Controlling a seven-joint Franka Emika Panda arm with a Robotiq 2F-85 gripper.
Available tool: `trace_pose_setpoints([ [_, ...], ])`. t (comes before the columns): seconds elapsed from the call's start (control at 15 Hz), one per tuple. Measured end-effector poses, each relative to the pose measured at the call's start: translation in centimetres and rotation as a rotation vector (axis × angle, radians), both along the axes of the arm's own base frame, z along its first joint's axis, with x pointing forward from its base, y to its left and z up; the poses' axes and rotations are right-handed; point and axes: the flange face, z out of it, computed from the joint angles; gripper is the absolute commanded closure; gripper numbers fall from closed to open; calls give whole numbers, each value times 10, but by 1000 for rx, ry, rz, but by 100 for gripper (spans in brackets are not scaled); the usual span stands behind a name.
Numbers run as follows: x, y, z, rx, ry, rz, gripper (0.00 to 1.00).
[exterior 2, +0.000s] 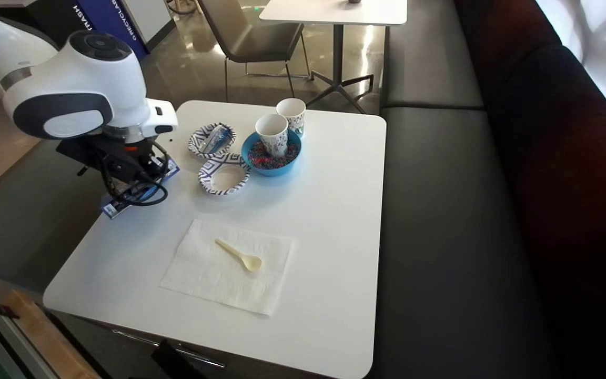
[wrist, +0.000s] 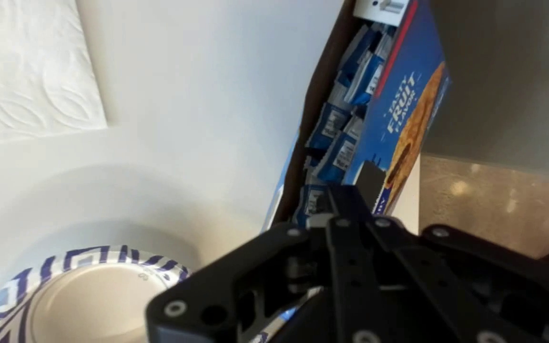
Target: Move the box to the right
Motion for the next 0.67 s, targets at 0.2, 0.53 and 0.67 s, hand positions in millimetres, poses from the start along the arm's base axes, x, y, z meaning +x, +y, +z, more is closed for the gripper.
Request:
trace_pose_setpoints([
  [0.2, -4, 6, 14, -122, 30, 56, 100],
  [0.53, -9, 18, 42, -258, 40, 102, 99],
  [0.67, -10, 21, 47, -263, 33, 110, 99],
])
